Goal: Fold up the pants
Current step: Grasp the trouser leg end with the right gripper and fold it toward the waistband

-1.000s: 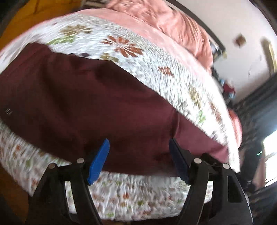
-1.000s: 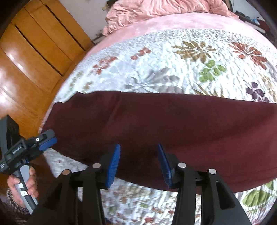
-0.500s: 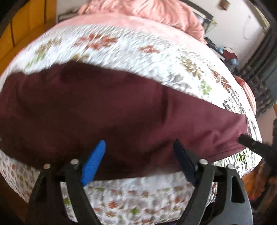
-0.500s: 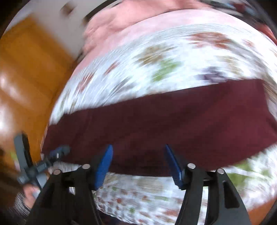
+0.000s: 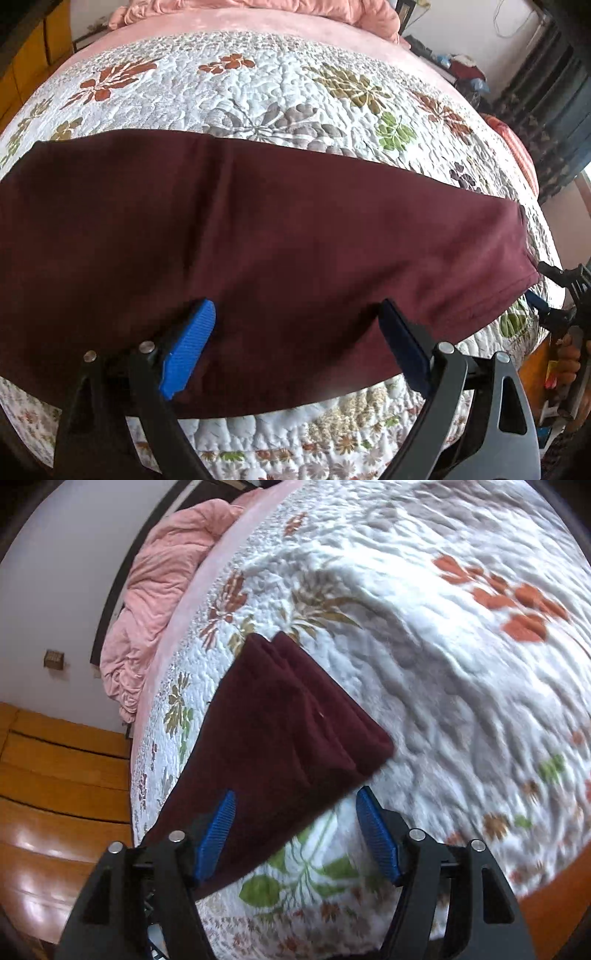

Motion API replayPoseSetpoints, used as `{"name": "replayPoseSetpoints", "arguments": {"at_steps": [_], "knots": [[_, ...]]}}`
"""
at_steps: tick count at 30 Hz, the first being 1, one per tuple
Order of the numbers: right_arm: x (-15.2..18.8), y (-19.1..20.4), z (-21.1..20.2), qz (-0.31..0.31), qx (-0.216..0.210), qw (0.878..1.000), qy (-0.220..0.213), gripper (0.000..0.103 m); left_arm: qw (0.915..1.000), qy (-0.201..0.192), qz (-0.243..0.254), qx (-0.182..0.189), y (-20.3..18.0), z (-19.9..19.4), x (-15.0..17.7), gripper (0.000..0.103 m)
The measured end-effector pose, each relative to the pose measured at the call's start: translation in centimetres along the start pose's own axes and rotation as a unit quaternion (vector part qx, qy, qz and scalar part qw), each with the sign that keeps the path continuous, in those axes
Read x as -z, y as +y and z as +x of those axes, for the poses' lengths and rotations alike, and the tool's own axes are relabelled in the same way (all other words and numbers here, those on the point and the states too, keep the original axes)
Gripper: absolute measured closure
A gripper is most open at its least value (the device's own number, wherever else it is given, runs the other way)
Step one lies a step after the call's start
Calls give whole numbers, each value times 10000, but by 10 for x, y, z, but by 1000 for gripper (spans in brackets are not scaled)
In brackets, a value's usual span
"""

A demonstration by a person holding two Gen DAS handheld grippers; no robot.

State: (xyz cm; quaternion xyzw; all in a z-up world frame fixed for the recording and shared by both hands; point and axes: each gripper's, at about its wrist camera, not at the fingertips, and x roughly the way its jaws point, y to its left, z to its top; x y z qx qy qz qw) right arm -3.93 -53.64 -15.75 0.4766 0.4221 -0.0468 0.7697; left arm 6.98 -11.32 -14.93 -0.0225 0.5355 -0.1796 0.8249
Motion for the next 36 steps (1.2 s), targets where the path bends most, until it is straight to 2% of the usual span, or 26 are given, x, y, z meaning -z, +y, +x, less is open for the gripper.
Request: {"name": "replayPoseSetpoints", "arguments": {"at_steps": [4,5,6,9,11,13,16,18,20,21,22,23,26,28,30,31,34,36], "knots": [[-4,5,10,-144,-94,9997,-191,37,10000,-38,3,38,1,-3,1,13],[-6,7,10,-159,-106,9995,-244,50,9999,-43,-77,91,4,-4,-1,13],[-7,9,11,-220,-93,9993,-274,71,9997,-58,-221,110,9,-7,-3,13],[-11,20,12,-437,-329,9978,-362,82,9980,-228,-591,11,29,-19,-11,13],[-14,40,-2,-805,-325,9947,-554,84,9966,-406,-719,-52,39,-29,-17,13],[-20,50,-25,-1002,-445,9910,-764,86,9937,-713,-784,-375,51,-41,-23,13],[-23,56,-49,-1117,-371,9875,-1046,87,9914,-876,-835,-495,63,-46,-28,13],[-22,43,-53,-981,9,9885,-1153,87,9920,-734,-875,-538,68,-37,-26,13],[-21,25,-39,-817,477,9905,-999,87,9938,-447,-914,-458,72,-19,-18,13],[-19,11,-24,-687,763,9919,-753,87,9948,-398,-801,-493,71,-9,-12,13],[-15,0,-12,-585,913,9925,-573,86,9951,-511,-511,-667,64,-8,-8,13],[-13,-4,-11,-522,821,9931,-647,86,9952,-505,-366,-757,59,-9,-6,13],[-14,9,-25,-584,546,9930,-872,86,9964,-585,-570,-221,56,-24,-4,13],[-16,12,-25,-551,673,9928,-818,86,9970,-359,-630,-271,58,-11,-2,13],[-18,9,-8,-477,1145,9909,-529,86,9977,-404,-14,-537,46,-1,2,9],[-18,9,-8,-363,1136,9914,-532,86,9972,-385,144,-624,41,-1,2,9],[-16,23,-25,-468,923,9916,-782,86,9977,-450,-502,-39,59,-20,-4,9],[-14,50,-42,-778,749,9894,-976,86,9948,-528,-861,143,73,-35,-6,9]]}}
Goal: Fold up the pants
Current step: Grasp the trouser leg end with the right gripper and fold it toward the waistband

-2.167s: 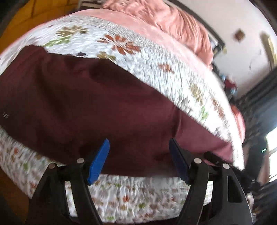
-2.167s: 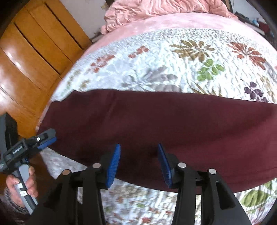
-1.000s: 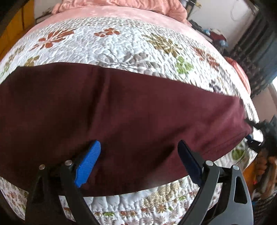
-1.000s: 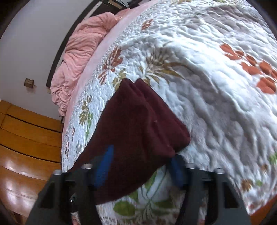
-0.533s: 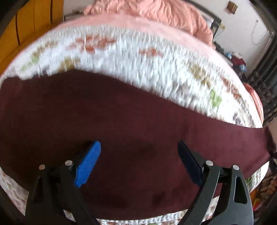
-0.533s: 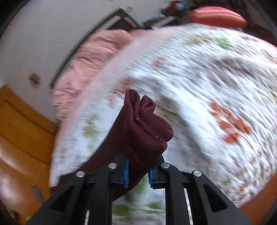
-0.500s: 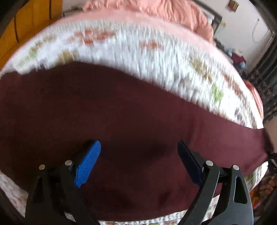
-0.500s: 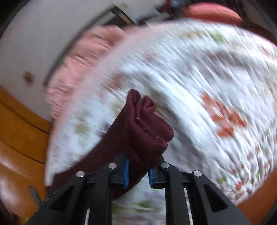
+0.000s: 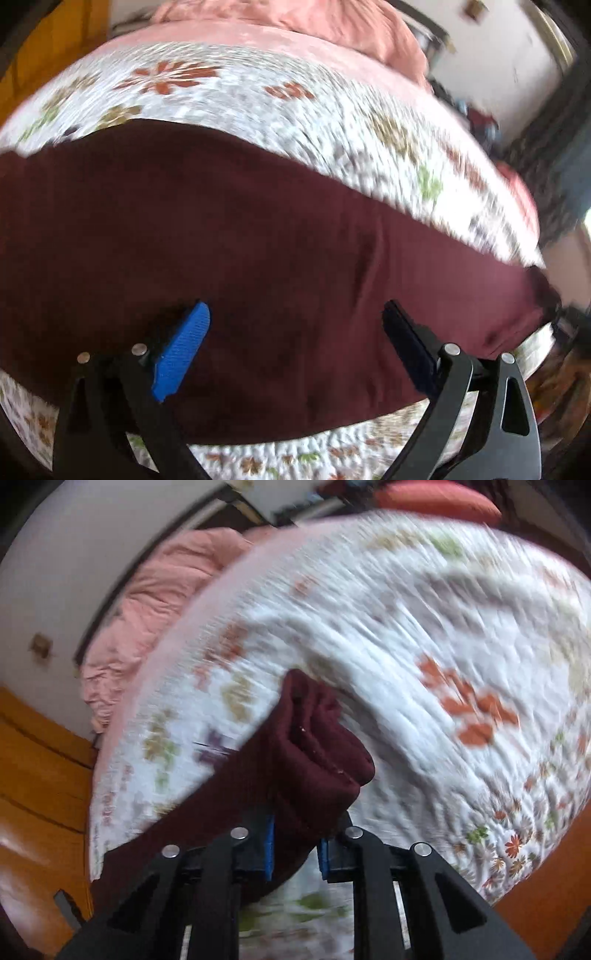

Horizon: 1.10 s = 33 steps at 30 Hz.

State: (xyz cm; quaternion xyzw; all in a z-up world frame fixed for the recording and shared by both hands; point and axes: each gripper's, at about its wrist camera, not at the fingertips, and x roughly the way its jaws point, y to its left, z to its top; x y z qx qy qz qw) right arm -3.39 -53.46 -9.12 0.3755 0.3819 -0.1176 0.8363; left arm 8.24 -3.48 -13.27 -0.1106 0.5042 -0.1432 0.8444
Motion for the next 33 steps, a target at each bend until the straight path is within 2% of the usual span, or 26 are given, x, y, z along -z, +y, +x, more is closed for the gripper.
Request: {"name": "replayPoseSetpoints", "arguments": {"at_steps": [4,8,10,13,18,24,28,31,33], "knots": [[-3,76,-28,-939,-236,9945,-405,86,9988,-435,-85,-216,23,-37,-10,8],[18,164,-34,-1995,-389,9779,-491,85,9969,-580,-53,-530,44,-58,-16,8],[35,205,-26,-2408,-506,9685,-386,85,9960,-594,-88,-664,57,-69,-17,8],[61,243,-10,-2814,-629,9574,-175,84,9940,-656,-243,-843,81,-84,-19,8],[116,303,32,-3441,-733,9351,421,84,9896,-777,-515,-1095,119,-105,-20,8],[186,345,78,-3976,-784,9080,1059,84,9839,-876,-820,-1322,158,-122,-14,8],[226,347,116,-4330,-443,8883,1464,83,9818,-835,-1055,-1342,175,-124,-10,8],[237,336,127,-4395,-352,8811,1709,70,9813,-792,-1198,-1279,183,-122,-6,8],[241,333,123,-4353,-633,8770,1931,50,9814,-749,-1234,-1269,184,-121,-5,8]]}}
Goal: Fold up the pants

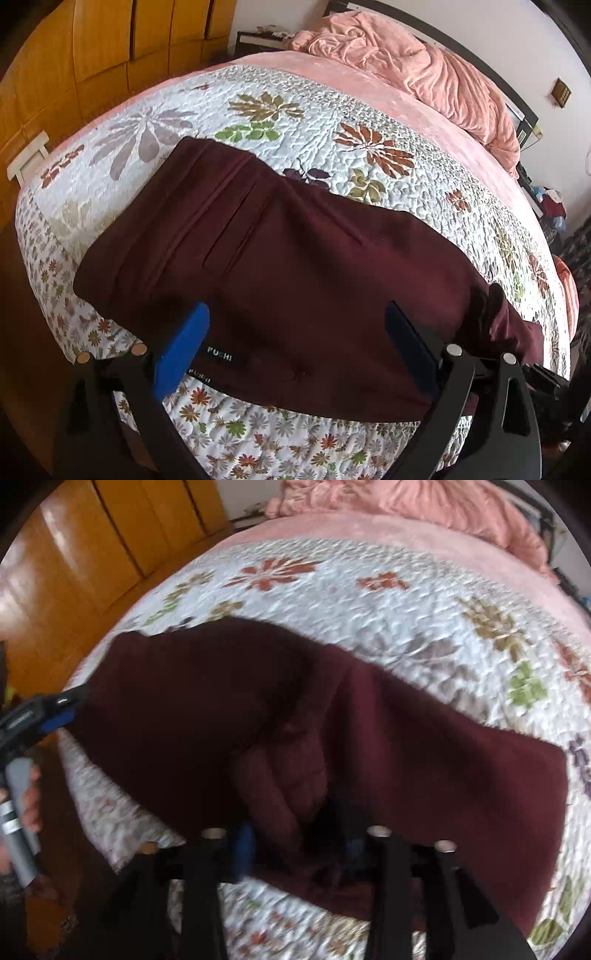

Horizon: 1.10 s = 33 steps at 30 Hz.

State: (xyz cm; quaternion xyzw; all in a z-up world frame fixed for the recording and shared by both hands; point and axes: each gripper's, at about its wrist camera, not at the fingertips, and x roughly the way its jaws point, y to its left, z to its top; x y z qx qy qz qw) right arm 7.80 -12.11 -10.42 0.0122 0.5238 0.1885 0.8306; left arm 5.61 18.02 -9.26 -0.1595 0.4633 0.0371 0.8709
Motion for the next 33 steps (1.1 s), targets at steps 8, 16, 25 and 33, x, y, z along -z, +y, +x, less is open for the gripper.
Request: {"name": "replayPoseSetpoints", "arguments": {"at_steps": [8,16,25,33], "knots": [[-1,-2,-43,170,-619,9972,-377,35,9999,113,-92,62,5,3,1,8],[11,-3,10,230,-466,9977,444,34,9998,169,-94,28,9,6,2,8],[-7,-20,-20,862,-1074,9905,2,34,9995,180,-251,-18,22,6,-1,8],[-5,-28,13,970,-742,9919,348,33,9996,239,-132,-21,24,8,-1,8]]}}
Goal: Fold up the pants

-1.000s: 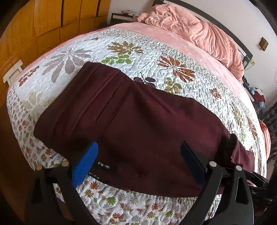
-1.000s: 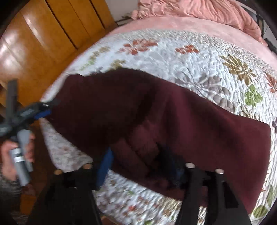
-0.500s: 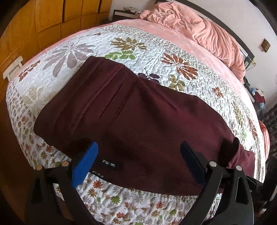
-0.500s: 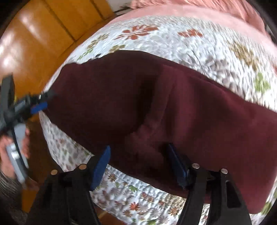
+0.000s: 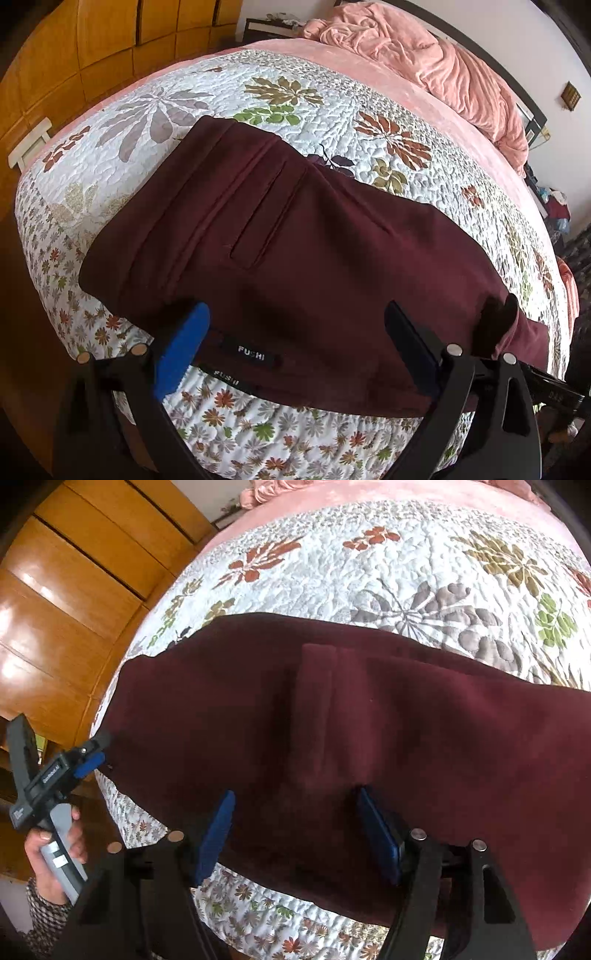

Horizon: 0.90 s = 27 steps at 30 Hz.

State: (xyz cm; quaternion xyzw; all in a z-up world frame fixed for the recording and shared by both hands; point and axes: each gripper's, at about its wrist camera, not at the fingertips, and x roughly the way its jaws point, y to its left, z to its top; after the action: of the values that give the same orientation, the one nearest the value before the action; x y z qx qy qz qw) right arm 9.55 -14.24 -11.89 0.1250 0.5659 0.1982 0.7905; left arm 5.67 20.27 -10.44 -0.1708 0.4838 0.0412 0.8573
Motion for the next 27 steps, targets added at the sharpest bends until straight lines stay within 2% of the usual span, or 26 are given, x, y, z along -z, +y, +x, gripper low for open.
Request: {"name": "replayPoseSetpoints", "arguments": {"at_steps": [4,7,8,10,13,19,21,27], "knots": [[-1,-1,-30,206,-402,9983,-376,33,9989,-301,-317,166,22,-27,-7,8],[-2,1,-49,185,-549,9965,-607,33,9925,-484,-1067,351,62,-48,-11,8],[-3,2,-51,195,-590,9962,-611,33,9883,-483,-1394,396,77,-51,-10,8],[-3,1,-49,229,-640,9959,-590,33,9727,-350,-2187,696,113,-47,-4,9],[-2,-1,-37,287,-552,9971,-437,33,9581,-113,-2743,816,137,-38,5,9],[0,-7,-19,357,-429,9981,-245,33,9353,279,-3220,1442,145,-10,14,11],[2,-11,-16,408,-433,9980,-211,33,9302,311,-3305,1568,145,-3,15,19],[4,-18,-8,441,-419,9980,-163,31,9169,285,-3533,1833,152,23,11,22]]}}
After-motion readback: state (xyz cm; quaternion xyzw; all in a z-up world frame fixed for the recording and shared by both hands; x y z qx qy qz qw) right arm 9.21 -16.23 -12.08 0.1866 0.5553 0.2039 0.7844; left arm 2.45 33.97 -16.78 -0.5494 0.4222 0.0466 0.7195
